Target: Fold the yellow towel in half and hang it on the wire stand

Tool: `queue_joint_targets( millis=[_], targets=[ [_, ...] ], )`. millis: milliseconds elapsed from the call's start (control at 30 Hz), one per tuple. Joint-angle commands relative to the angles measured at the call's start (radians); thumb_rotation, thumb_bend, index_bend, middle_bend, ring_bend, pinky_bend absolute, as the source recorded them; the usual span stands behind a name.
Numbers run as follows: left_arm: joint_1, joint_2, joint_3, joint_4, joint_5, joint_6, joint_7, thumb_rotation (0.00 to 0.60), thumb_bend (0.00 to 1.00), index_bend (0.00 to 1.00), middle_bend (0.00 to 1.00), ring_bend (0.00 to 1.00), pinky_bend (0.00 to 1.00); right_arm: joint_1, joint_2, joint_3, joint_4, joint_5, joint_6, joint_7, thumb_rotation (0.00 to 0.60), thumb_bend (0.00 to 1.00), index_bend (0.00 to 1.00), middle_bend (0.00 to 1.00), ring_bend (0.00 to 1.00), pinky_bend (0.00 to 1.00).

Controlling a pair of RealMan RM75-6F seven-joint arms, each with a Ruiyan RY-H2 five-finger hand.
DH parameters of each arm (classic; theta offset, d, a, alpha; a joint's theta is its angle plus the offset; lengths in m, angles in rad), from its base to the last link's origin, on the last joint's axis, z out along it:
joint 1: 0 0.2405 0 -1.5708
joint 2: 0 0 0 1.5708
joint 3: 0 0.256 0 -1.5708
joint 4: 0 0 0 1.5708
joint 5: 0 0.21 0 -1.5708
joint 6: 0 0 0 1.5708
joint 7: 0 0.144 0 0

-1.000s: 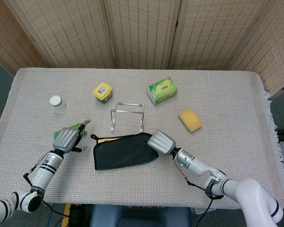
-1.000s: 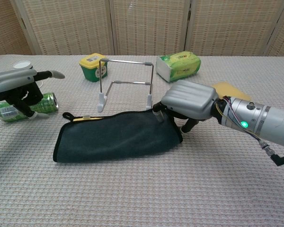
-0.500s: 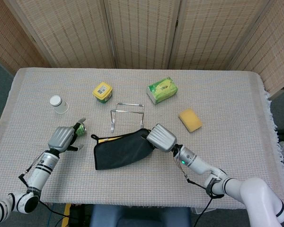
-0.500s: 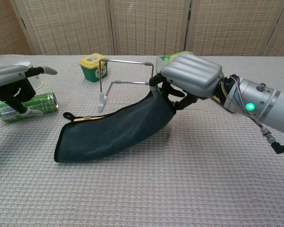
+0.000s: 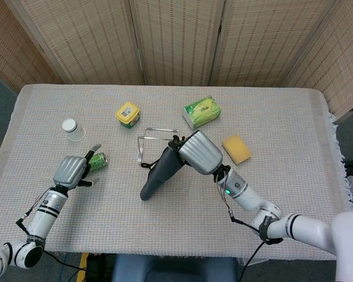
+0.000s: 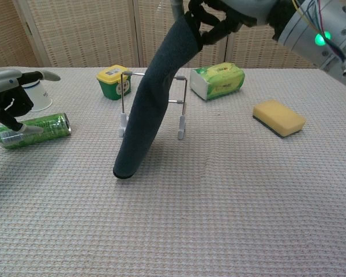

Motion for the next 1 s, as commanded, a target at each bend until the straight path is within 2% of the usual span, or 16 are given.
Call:
queue_joint_targets(
  millis=[33, 300, 467, 700, 1000],
  targets=[
    [0.003, 0.002, 0.001, 0.001, 0.007, 0.006, 0.0, 0.6, 0.26, 0.0, 0.88, 0.77, 0.91, 0.018, 0.05, 0.062, -0.08, 0.059, -0.027, -0.079, 0.6, 0.49, 0.74, 0.87, 1.0, 1.0],
    [0.011, 0.013, 0.006, -0.011, 0.024, 0.019, -0.004, 0.6, 0.26, 0.0, 0.88, 0.77, 0.91, 0.06, 0.05, 0.114, -0.133, 0.148, -0.093, -0.2, 0.6, 0.49, 0.74, 0.88, 1.0, 1.0],
    [0.018, 0.015, 0.01, -0.01, 0.026, 0.021, -0.007, 0.6, 0.27, 0.0, 0.88, 0.77, 0.91, 0.083, 0.017, 0.125, -0.116, 0.202, -0.122, -0.258, 0.6, 0.49, 0.74, 0.87, 1.0, 1.0],
    [0.029, 0.019, 0.016, -0.005, 0.024, 0.021, -0.015, 0.6, 0.26, 0.0, 0.88, 0.77, 0.91, 0.139, -0.05, 0.165, -0.012, 0.283, -0.16, -0.3, 0.6, 0.5, 0.74, 0.87, 1.0, 1.0],
    [0.034, 0.02, 0.015, 0.0, 0.019, 0.018, -0.015, 0.6, 0.26, 0.0, 0.88, 0.77, 0.91, 0.253, -0.143, 0.197, 0.202, 0.337, -0.231, -0.304, 0.6, 0.5, 0.74, 0.87, 1.0, 1.0]
  ],
)
